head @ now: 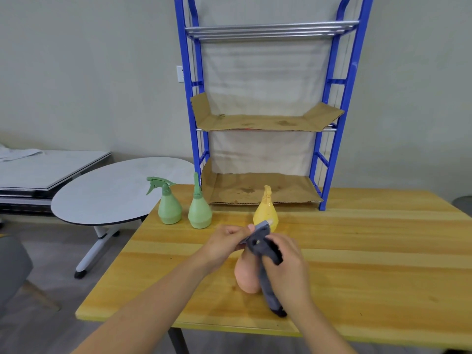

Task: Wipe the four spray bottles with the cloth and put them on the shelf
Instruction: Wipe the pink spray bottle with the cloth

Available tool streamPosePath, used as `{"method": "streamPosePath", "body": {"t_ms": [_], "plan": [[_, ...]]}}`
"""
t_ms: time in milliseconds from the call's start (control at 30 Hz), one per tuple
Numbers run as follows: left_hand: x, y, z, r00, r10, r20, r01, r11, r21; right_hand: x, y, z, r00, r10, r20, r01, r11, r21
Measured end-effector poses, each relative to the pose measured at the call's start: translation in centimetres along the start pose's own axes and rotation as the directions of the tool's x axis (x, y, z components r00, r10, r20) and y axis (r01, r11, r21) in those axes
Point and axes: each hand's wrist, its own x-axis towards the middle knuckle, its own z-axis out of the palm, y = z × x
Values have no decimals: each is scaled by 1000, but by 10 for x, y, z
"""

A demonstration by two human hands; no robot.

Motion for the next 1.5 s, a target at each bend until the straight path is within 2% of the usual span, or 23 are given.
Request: {"method": "streamPosePath", "body": {"t_ms": [67, 100, 200, 233, 300, 367, 400, 500, 533, 667, 733, 867, 1067, 1300, 1433, 1500], "plan": [[-1, -1, 2, 1000, -12, 21, 12, 1000, -19, 4, -1, -2, 988, 121, -99, -117, 992, 41], [-1, -1, 2, 1000, -12, 20, 12, 999, -32, 3, -5, -1, 991, 96, -95, -95, 995, 22], [-4, 1, 4, 999, -38, 3, 39, 996, -78, -8, -10, 7, 987, -140, 79, 143, 989, -45], [-4, 1, 3, 999, -36, 3, 36, 996, -84, -6, -6, 7, 982, -160, 95, 165, 985, -43], [-4, 0, 4, 1000, -25, 2, 25, 996, -90, 4, 1, 1, 1000, -1, 15, 1, 1000, -1], [-5, 1, 8, 1000, -29, -6, 29, 998, -58, 9, 4, -2, 985, 153, -74, -152, 988, 29], [-6, 2, 9, 999, -33, -12, 32, 998, -51, 8, 0, -1, 989, 124, -74, -124, 992, 7], [-9, 3, 10, 999, -37, -20, 36, 998, -47, -7, -8, 6, 991, -112, 73, 116, 992, -46], [-9, 3, 9, 999, -36, -13, 36, 998, -51, -7, -5, 4, 990, -110, 91, 115, 993, -42], [-11, 3, 12, 1000, -9, -5, 9, 1000, 7, 12, 17, -11, 980, 196, -38, -195, 980, 24], [-13, 2, 15, 1000, 20, 2, -20, 997, 70, 16, 19, -15, 977, 211, -19, -211, 977, 24], [-14, 1, 14, 999, 42, 16, -43, 995, 90, 15, 14, -20, 992, 100, 74, -103, 994, 47], [-14, 10, 13, 1000, 24, 2, -24, 984, 176, 21, 31, -30, 970, 241, 21, -242, 970, 2], [-30, -6, 39, 987, 82, -141, -65, 991, 116, 35, 1, -49, 1000, 14, 14, -13, 997, -75], [-34, -30, 35, 995, 13, -102, -21, 997, -75, 47, -12, -56, 993, -78, 83, 91, 983, -158], [-43, -41, 29, 998, 33, -56, -35, 999, -31, 57, -14, -57, 984, -125, 127, 152, 960, -236]]}}
